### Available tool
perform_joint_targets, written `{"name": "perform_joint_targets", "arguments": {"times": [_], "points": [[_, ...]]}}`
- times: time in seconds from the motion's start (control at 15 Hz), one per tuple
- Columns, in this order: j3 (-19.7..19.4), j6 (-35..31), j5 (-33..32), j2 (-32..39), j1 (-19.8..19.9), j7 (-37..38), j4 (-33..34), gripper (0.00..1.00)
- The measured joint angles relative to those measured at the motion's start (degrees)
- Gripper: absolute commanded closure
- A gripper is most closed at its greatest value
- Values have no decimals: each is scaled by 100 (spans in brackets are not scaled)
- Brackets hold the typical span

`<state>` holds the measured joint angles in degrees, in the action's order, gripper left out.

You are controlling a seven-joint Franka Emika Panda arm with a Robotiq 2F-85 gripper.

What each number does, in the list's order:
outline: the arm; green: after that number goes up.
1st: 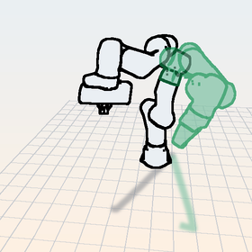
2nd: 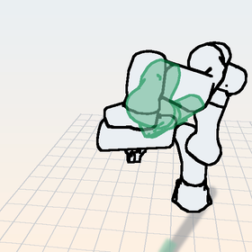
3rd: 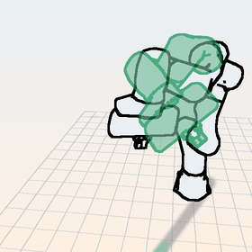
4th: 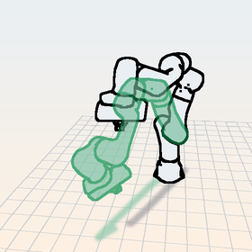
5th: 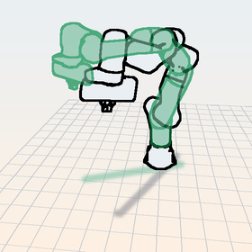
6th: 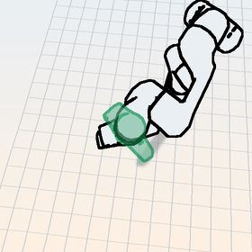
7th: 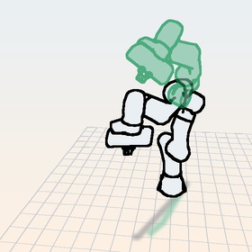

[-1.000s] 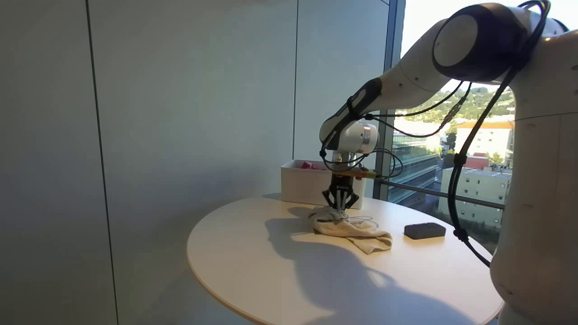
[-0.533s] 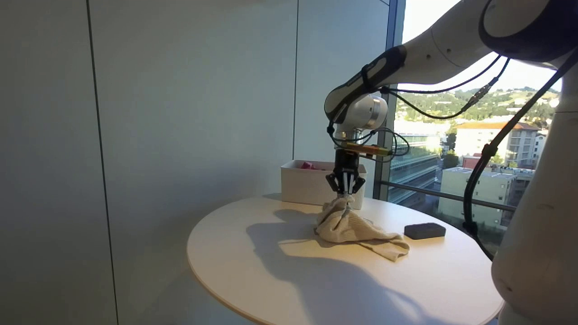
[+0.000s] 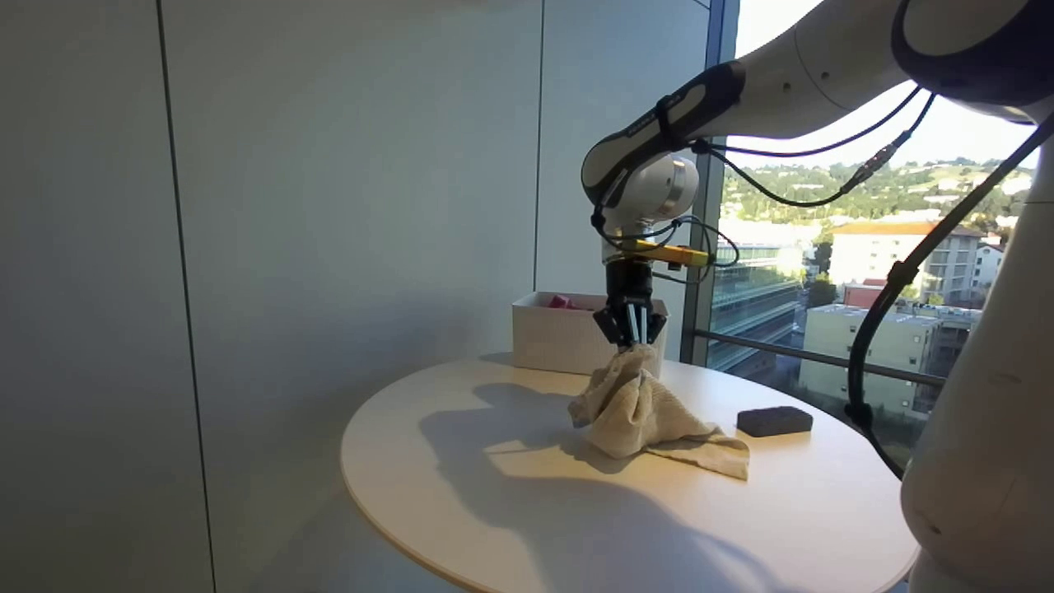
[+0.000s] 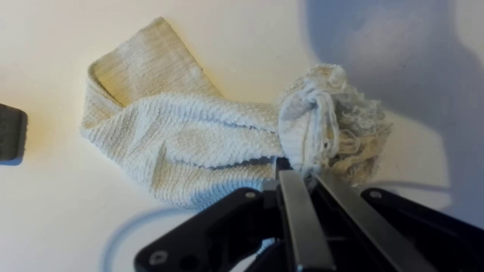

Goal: Use the shirt to wipe the table

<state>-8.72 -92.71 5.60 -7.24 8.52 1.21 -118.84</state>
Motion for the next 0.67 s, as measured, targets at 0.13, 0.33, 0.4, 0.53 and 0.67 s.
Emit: {"name": "perform_joint_targets", "arguments": {"times": [0.13, 0.33, 0.4, 0.53, 0.67], "points": [[-3, 3, 0, 0, 0, -14, 0, 82], [-3, 5, 0, 9, -1, -136, -12, 51], [-2, -7, 0, 42, -4, -280, -48, 81], [6, -203, 1, 209, -35, -616, -217, 90], [9, -549, 73, 560, -58, -937, -404, 98]]}}
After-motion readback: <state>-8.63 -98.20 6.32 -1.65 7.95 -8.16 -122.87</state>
